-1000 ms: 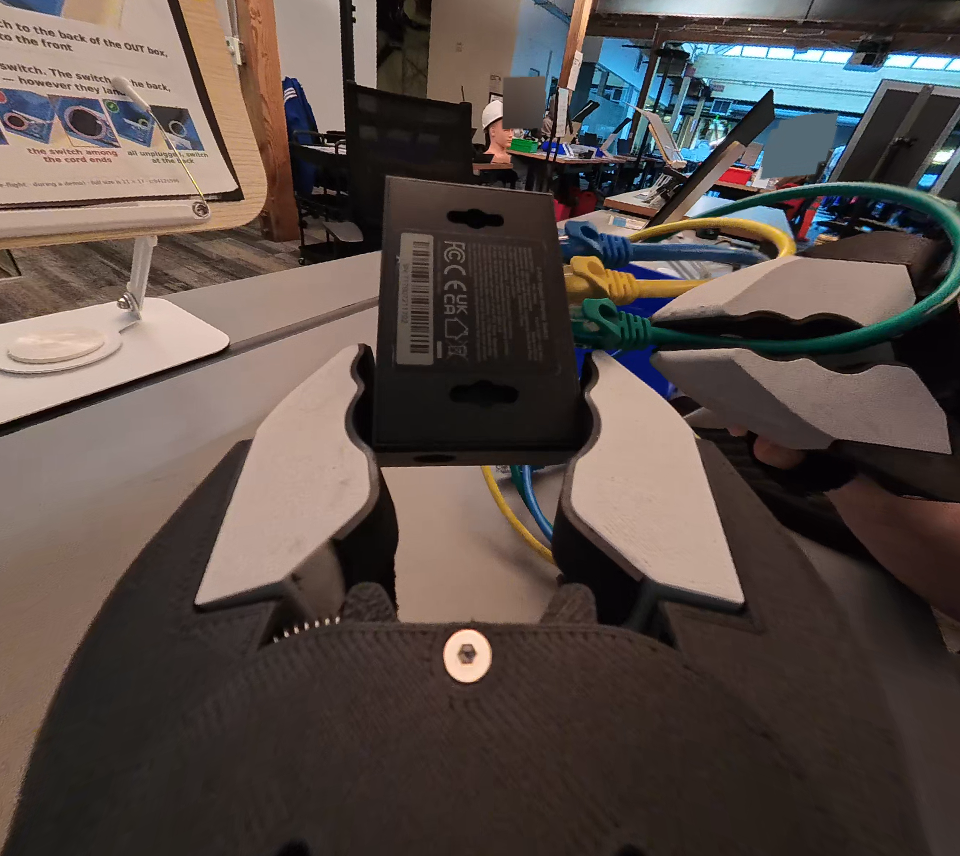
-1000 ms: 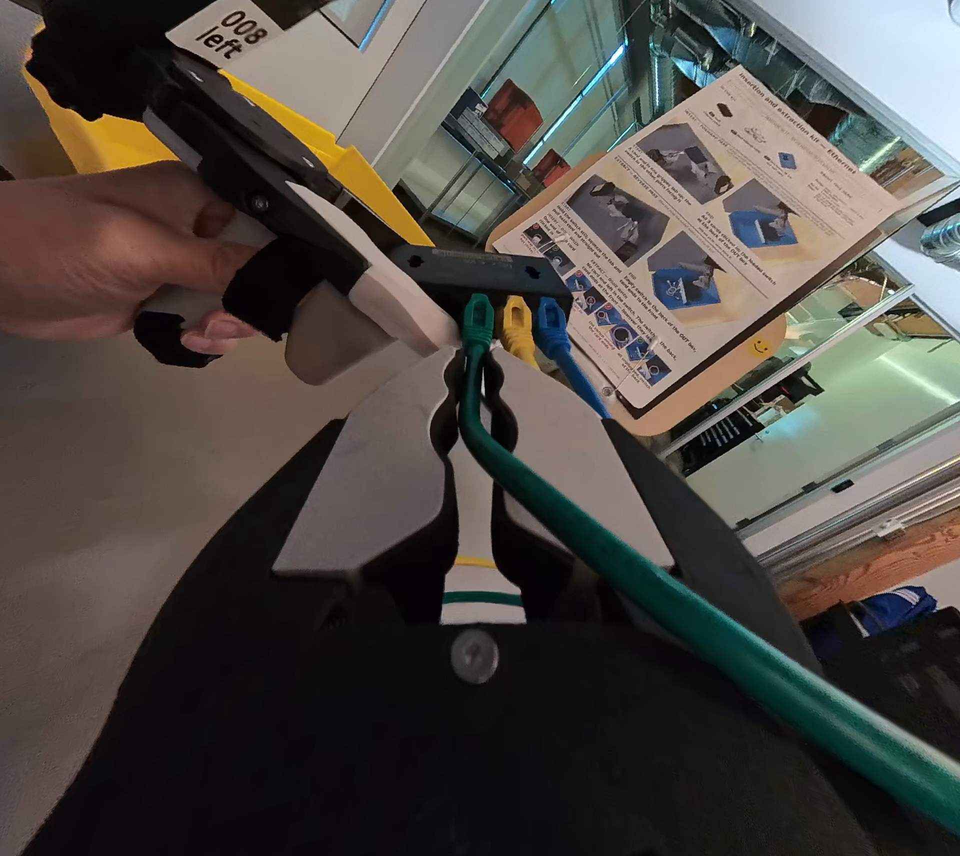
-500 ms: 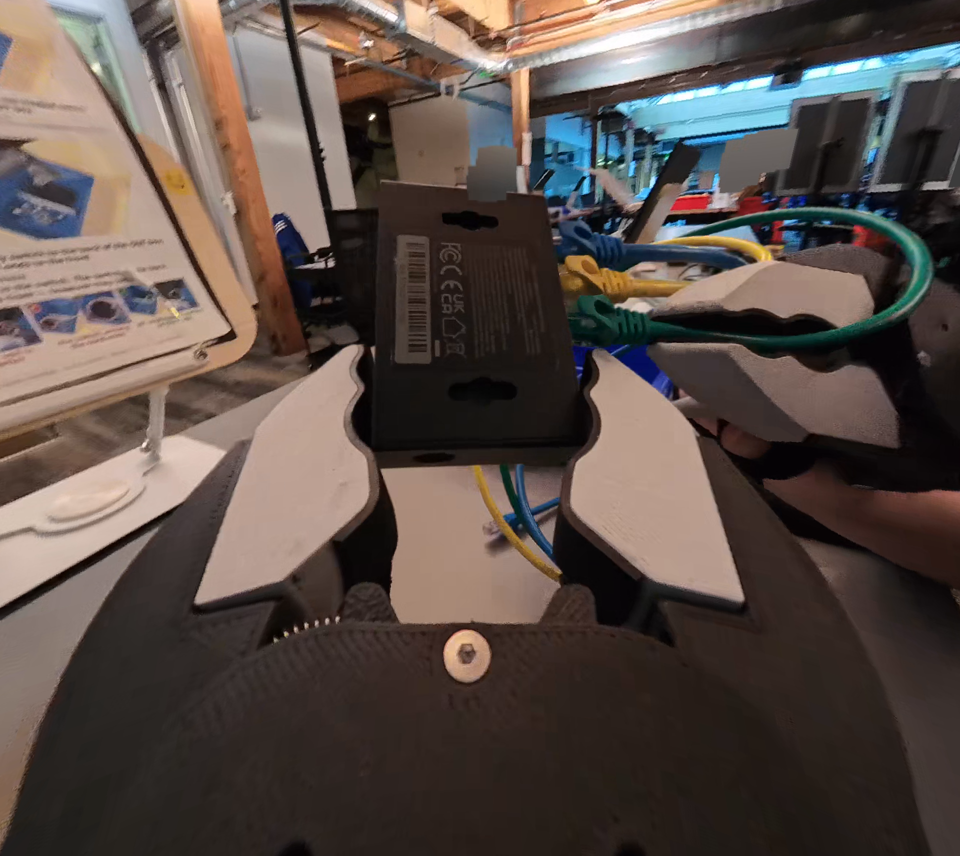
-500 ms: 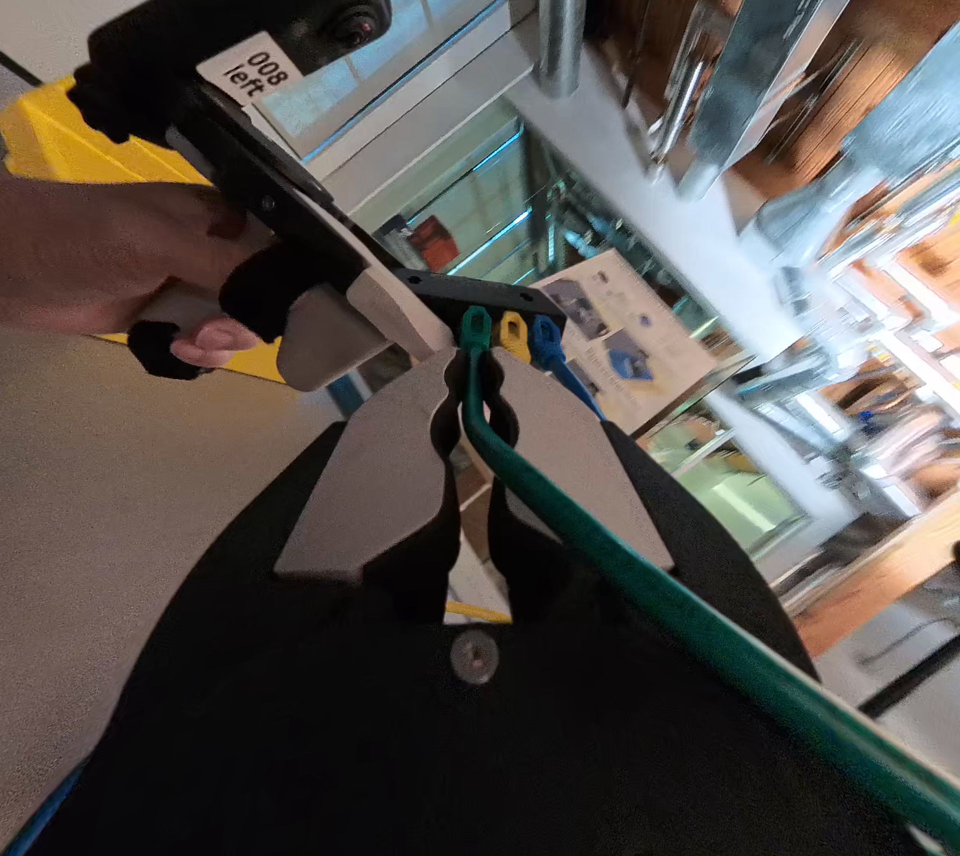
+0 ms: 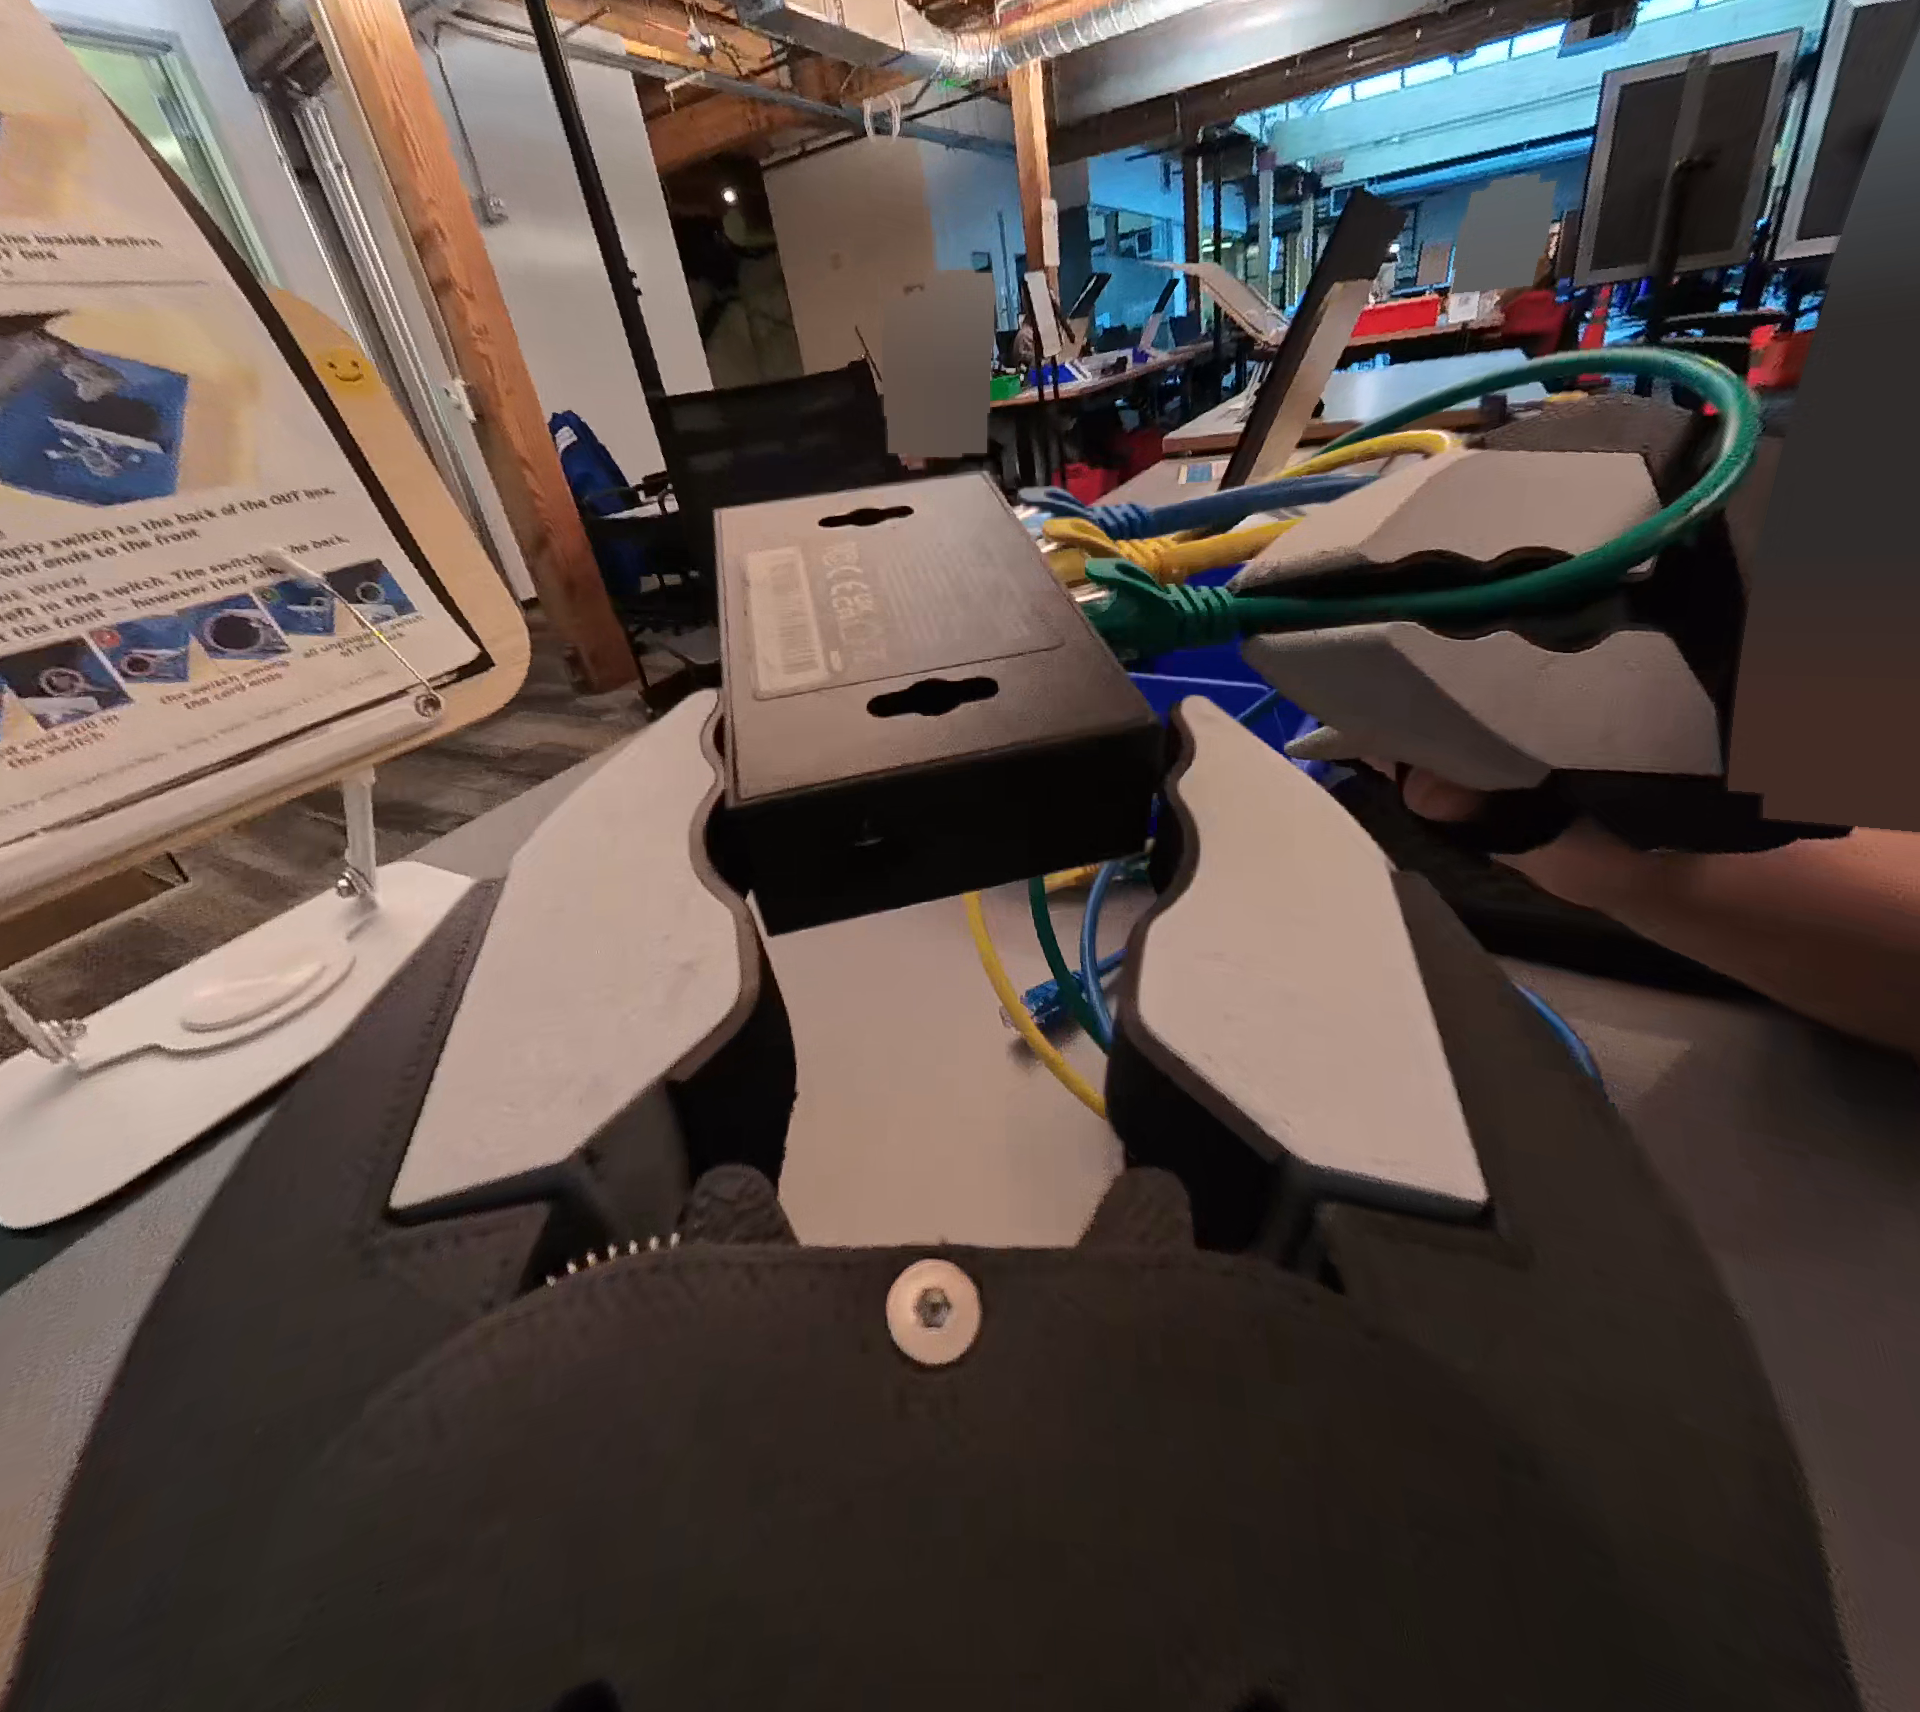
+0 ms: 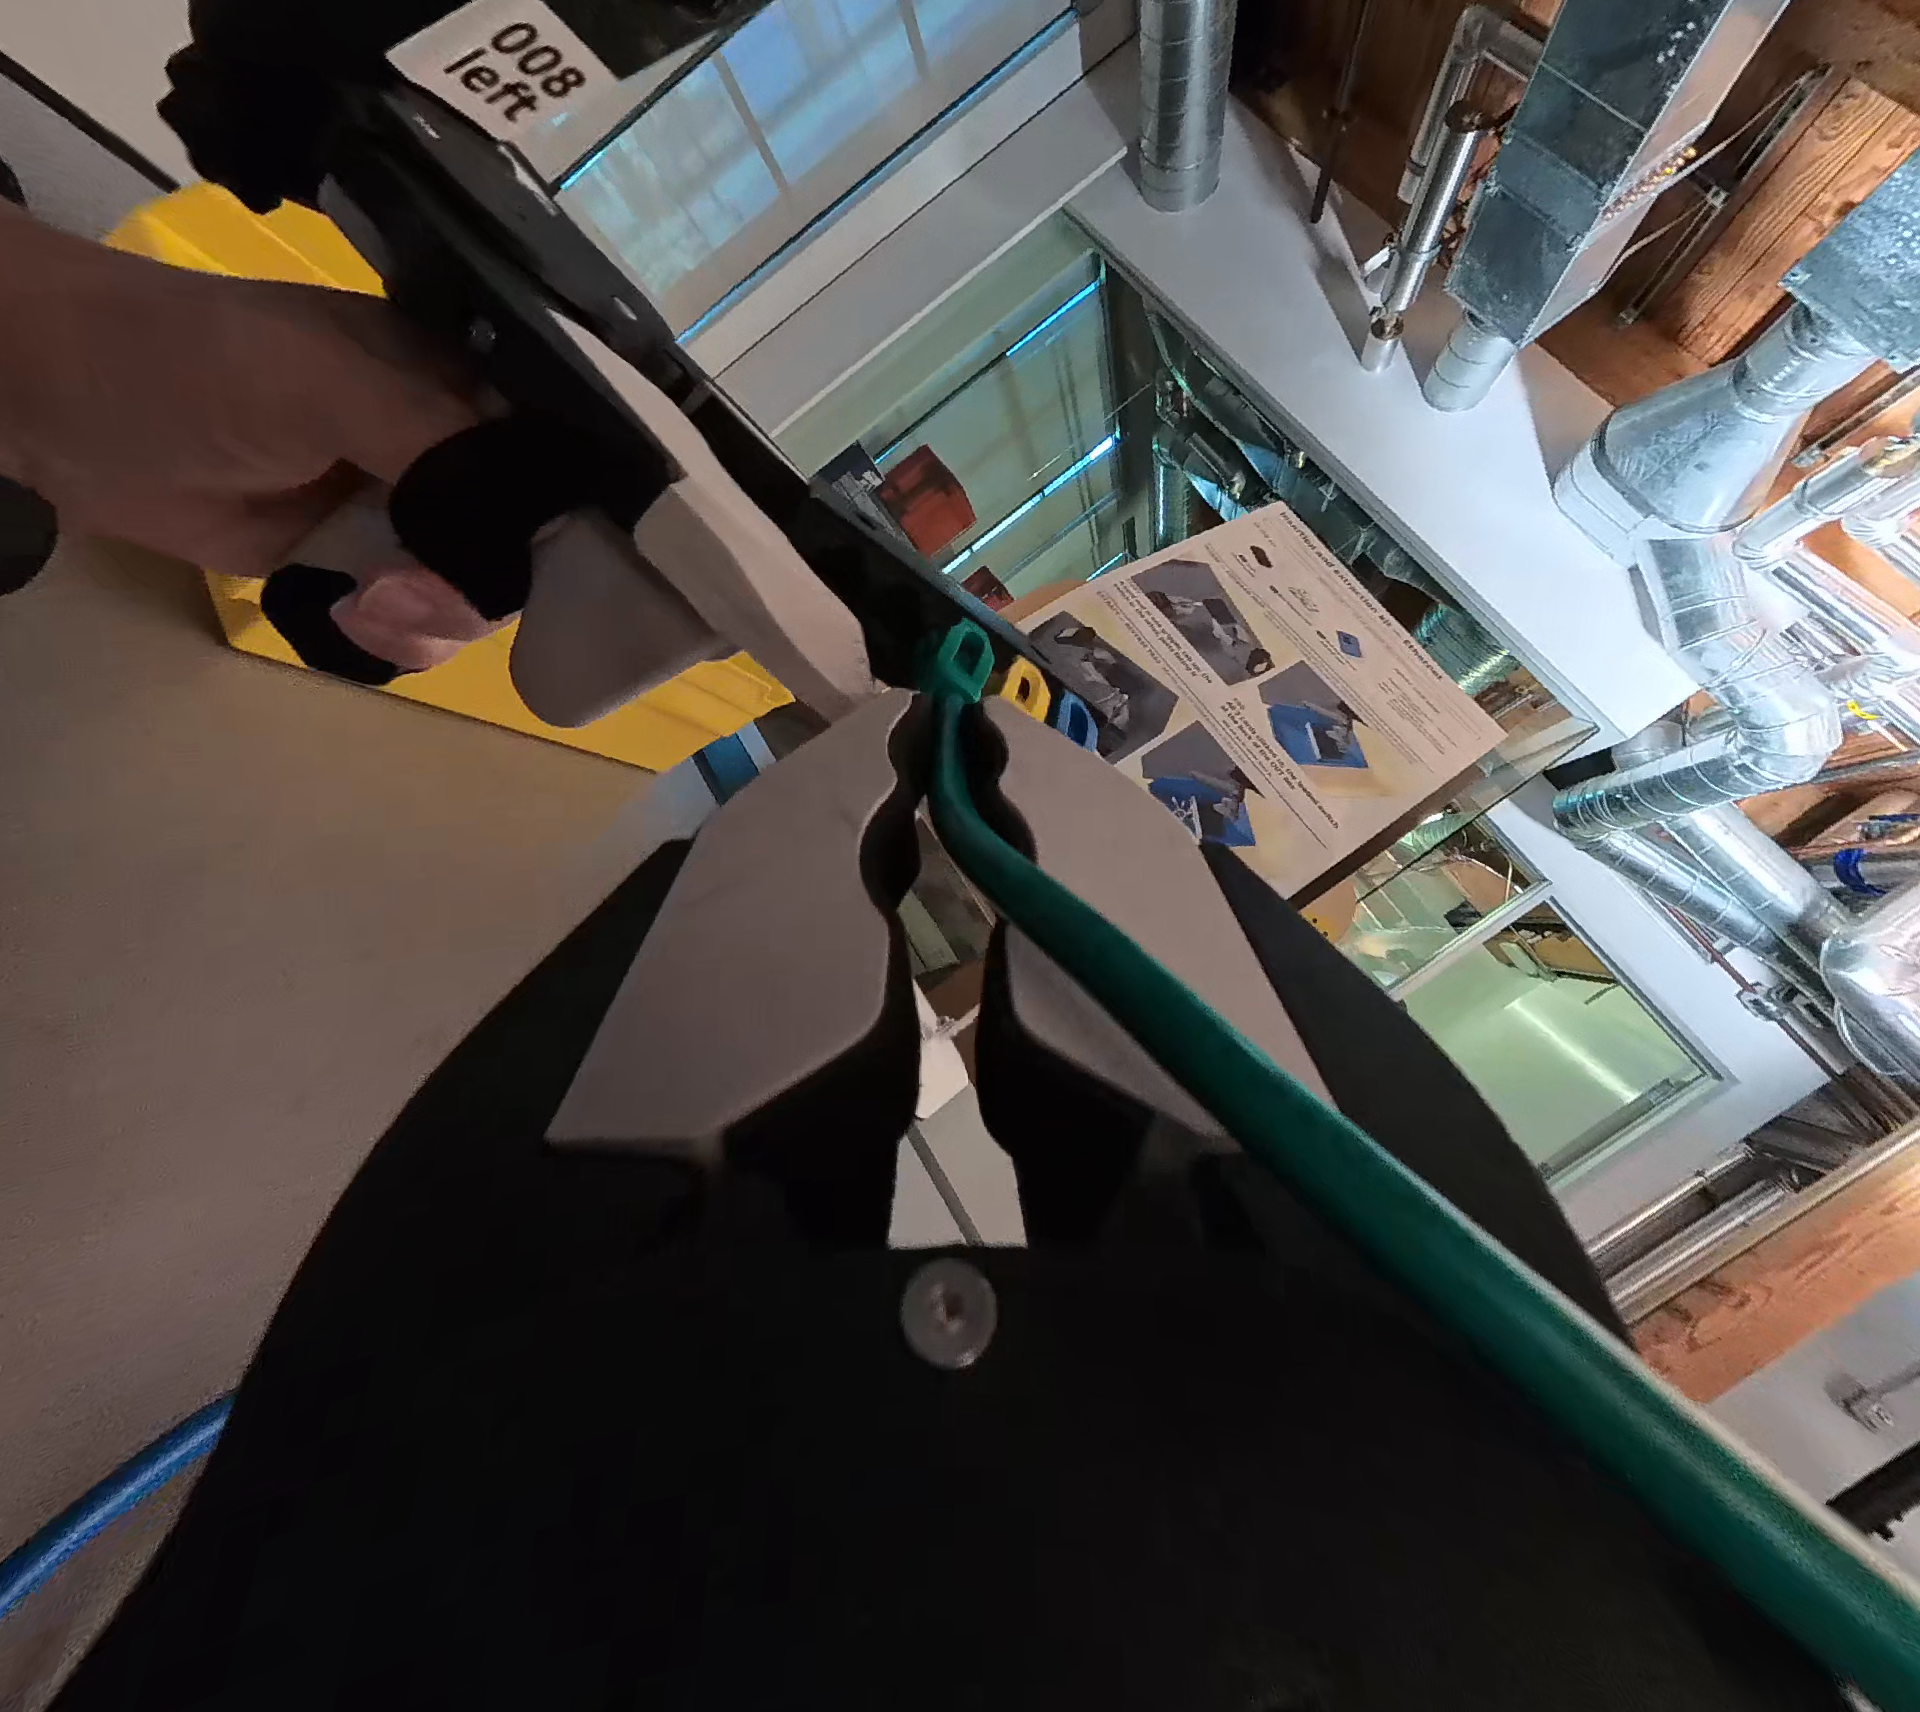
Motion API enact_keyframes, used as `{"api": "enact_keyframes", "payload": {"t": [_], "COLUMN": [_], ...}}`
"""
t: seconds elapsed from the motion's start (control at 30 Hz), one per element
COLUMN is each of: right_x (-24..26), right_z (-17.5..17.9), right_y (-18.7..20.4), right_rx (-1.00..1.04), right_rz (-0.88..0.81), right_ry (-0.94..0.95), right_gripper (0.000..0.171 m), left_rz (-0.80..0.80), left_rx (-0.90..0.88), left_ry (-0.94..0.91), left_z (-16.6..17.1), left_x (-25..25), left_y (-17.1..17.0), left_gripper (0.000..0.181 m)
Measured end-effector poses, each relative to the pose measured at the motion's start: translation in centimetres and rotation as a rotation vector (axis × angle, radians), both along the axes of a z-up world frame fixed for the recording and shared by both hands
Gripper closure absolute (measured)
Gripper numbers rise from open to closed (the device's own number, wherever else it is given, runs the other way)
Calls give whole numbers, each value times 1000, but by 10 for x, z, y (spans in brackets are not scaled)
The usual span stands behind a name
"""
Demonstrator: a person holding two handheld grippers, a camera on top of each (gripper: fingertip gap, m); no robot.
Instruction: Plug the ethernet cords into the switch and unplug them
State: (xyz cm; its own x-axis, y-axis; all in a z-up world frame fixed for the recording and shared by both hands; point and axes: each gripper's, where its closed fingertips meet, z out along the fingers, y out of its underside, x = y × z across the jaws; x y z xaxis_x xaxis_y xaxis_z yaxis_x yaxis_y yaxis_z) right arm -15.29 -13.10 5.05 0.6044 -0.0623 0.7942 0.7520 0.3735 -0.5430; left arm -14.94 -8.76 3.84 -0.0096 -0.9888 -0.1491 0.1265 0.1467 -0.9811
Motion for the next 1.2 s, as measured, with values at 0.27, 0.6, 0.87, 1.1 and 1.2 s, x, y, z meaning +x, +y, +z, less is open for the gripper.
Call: {"api": "enact_keyframes", "payload": {"t": [0.27,0.6,0.87,1.1,1.2], "right_x": [-4,-4,-6,2,8], "right_z": [1,6,5,2,-3], "right_y": [-2,-9,-10,-1,14], "right_rx": [53,65,3,-26,-76], "right_rz": [7,75,127,92,122], "right_ry": [8,109,136,143,254], "right_gripper": [165,164,164,164,163], "left_rz": [-3,76,65,140,199], "left_rx": [-14,106,126,164,175], "left_ry": [-98,-45,30,28,24], "left_z": [20,17,7,6,10], "left_x": [-11,-13,-11,-5,-4], "left_y": [-6,-13,-14,-4,10], "left_gripper": [106,106,107,107,109]}}
